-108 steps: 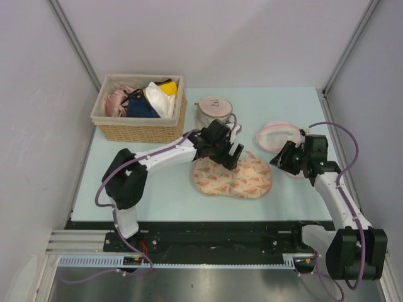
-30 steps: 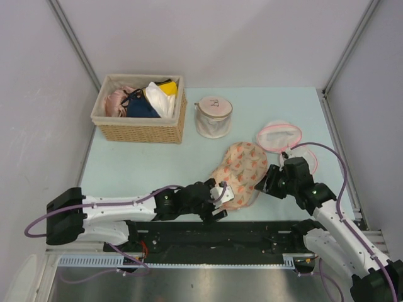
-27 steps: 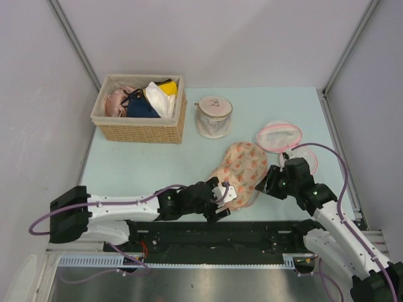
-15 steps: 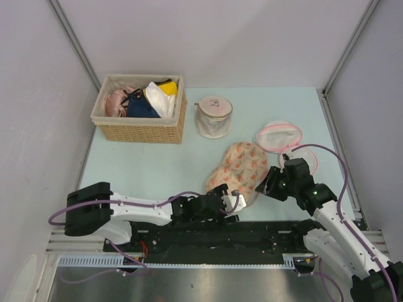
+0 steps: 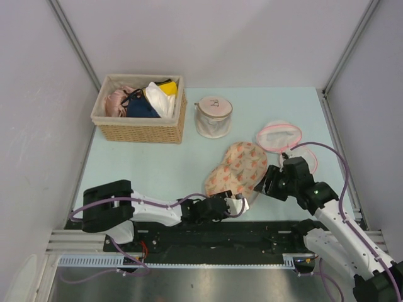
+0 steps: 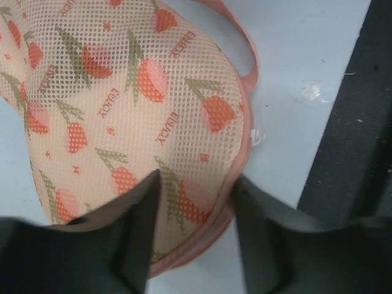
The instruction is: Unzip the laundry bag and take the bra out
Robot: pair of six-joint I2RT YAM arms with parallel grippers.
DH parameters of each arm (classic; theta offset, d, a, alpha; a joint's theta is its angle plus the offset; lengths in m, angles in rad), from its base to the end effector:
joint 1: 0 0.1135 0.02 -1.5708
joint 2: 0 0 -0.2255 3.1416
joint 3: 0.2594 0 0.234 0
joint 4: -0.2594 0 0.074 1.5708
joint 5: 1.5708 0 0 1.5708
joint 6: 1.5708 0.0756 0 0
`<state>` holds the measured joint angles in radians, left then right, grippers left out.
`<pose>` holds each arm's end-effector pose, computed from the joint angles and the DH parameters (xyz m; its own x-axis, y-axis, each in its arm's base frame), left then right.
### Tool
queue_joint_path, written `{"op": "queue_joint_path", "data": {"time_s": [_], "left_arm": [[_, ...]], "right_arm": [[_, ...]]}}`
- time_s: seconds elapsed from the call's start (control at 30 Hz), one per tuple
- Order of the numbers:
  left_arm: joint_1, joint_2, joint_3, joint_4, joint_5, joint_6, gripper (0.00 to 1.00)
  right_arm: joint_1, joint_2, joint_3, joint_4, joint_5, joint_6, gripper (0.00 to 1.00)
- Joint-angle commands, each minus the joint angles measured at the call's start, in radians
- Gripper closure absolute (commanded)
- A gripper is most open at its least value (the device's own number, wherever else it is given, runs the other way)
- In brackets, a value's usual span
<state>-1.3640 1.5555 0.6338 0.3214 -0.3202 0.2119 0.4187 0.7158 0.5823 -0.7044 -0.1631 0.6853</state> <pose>0.0893 -0.3096 0.1127 0.0708 0.6349 -0.7693 0.8804 0.3227 0.3474 0.1607 0.0850 0.1804 -0.8424 0.3087 -0.4416 0.0423 0.8550 0.5169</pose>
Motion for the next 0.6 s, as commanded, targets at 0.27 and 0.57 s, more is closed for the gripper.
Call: {"op": "queue_joint_path", "data": {"time_s": [0.27, 0.57], "left_arm": [[0.019, -0.06, 0.124, -0.069, -0.057, -0.069, 1.0], [0.154, -0.192, 0.188, -0.196, 0.151, -0.198, 1.0]], "right_arm": [[0.043, 0.017, 0.037, 0.006, 0.05, 0.008, 0.41], [0.046, -0.059, 0.037, 0.045, 0.025, 0.026, 0.42]]}}
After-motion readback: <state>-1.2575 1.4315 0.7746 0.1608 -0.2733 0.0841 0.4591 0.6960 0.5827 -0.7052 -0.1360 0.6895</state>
